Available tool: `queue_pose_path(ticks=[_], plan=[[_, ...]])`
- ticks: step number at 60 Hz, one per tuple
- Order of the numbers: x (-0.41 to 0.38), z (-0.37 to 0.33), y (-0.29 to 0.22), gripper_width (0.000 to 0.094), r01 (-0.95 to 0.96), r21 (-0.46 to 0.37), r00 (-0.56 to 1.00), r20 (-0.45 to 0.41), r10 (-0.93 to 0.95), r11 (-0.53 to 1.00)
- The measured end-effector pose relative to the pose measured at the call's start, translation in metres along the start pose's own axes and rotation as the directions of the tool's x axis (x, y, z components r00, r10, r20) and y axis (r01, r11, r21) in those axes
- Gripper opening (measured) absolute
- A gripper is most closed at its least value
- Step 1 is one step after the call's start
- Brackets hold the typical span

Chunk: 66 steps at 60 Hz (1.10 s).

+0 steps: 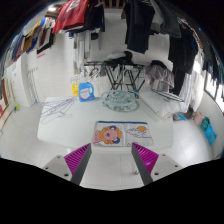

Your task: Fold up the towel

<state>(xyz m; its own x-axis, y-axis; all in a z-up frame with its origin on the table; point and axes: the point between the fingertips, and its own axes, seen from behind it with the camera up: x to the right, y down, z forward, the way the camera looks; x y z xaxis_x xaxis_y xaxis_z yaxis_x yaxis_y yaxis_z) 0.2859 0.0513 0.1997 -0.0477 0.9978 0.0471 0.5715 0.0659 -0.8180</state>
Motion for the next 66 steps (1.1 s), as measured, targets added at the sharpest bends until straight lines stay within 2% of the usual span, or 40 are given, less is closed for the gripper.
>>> queue_pose_path(ticks=[11, 23, 37, 56, 61, 62, 64, 66], plan=[[-0.062, 0.048, -0.007, 0.0851, 0.022, 0.026, 0.999, 0.025, -0.022, 0.999], [-0.099, 0.110, 0.002, 0.0852, 0.013, 0.017, 0.999, 0.044, -0.014, 1.000], [-0.104, 0.207, 0.009, 0.0849, 0.024, 0.022, 1.000, 0.020, -0.024, 0.999], [-0.102, 0.318, 0.017, 0.0838, 0.013, -0.030, 1.000, 0.026, -0.012, 0.999], [-0.098, 0.329, 0.028, 0.0756, 0.011, -0.073, 1.000, 0.012, -0.010, 0.997], [-0.098, 0.329, 0.024, 0.0723, 0.003, -0.055, 1.000, 0.015, -0.002, 0.998], [-0.093, 0.331, 0.026, 0.0624, 0.011, -0.060, 1.000, 0.001, -0.011, 0.998], [-0.091, 0.330, 0.026, 0.0466, 0.035, -0.066, 0.999, 0.004, -0.034, 0.997]])
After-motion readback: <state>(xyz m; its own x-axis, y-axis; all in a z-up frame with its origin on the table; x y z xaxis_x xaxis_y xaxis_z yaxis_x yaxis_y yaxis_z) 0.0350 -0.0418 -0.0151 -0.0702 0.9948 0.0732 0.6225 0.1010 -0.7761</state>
